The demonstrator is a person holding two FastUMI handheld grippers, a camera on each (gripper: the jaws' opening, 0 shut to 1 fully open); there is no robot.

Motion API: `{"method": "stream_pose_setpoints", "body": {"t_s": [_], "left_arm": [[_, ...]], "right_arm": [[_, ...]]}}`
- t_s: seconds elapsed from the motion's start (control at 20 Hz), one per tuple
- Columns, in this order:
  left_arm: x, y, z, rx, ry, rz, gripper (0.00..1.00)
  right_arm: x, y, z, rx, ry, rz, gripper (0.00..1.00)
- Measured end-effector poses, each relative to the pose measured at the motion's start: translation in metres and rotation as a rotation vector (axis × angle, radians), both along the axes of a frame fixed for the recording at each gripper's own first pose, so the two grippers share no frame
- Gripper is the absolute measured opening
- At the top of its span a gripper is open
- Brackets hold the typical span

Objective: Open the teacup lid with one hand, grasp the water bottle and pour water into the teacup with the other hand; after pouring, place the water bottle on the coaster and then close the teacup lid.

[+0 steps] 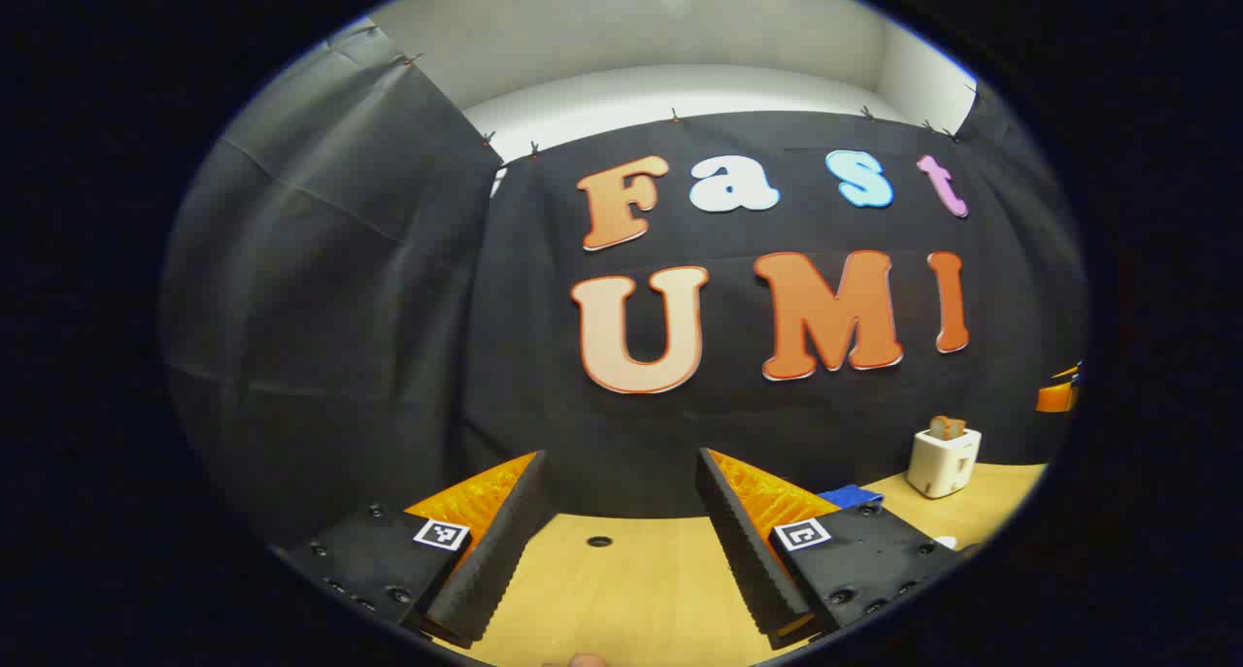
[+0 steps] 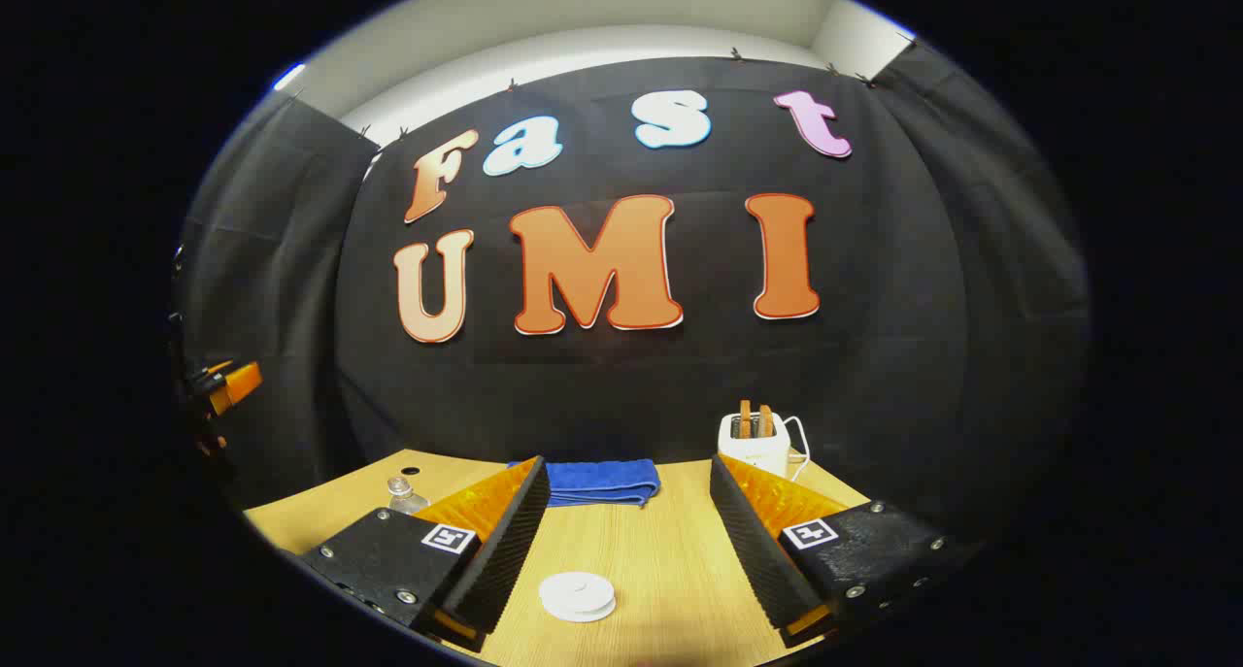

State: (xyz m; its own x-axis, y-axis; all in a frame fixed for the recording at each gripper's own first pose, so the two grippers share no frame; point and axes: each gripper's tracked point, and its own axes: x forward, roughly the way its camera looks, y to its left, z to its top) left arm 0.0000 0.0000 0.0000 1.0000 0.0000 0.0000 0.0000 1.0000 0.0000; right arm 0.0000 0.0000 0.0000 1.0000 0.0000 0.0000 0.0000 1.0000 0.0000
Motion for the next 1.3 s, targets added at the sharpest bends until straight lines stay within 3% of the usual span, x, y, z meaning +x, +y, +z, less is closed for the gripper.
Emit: {"method": "stream_pose_setpoints", "body": {"t_s": [0.05,0.15,0.3,0.55,0.85,1.05,1.3], "left_arm": [[0.003,0.018,-0.003,-0.007,0.003,0.043,0.98],[0.002,0.013,-0.014,-0.069,0.03,0.03,0.99],[-0.007,-0.008,-0.031,-0.022,0.04,0.028,1.0],[-0.018,-0.074,-0.069,-0.106,0.135,-0.039,0.99],[-0.018,-0.094,-0.082,-0.062,0.133,-0.033,1.0],[-0.025,-0.119,-0.088,-0.117,0.135,-0.102,0.99],[-0.025,-0.121,-0.092,-0.128,0.134,-0.109,0.99]], "right_arm": [[0.006,0.01,-0.001,-0.012,0.003,0.012,0.99],[0.012,0.022,-0.001,0.01,0.0,0.041,0.99],[0.017,0.024,-0.011,0.032,0.023,0.057,0.99],[0.025,0.008,-0.038,0.048,0.08,0.039,0.99],[0.025,0.0,-0.056,0.007,0.088,0.013,0.99],[0.022,0.004,-0.06,-0.024,0.064,0.005,0.99],[0.012,0.007,-0.065,-0.037,0.046,-0.023,0.99]]}}
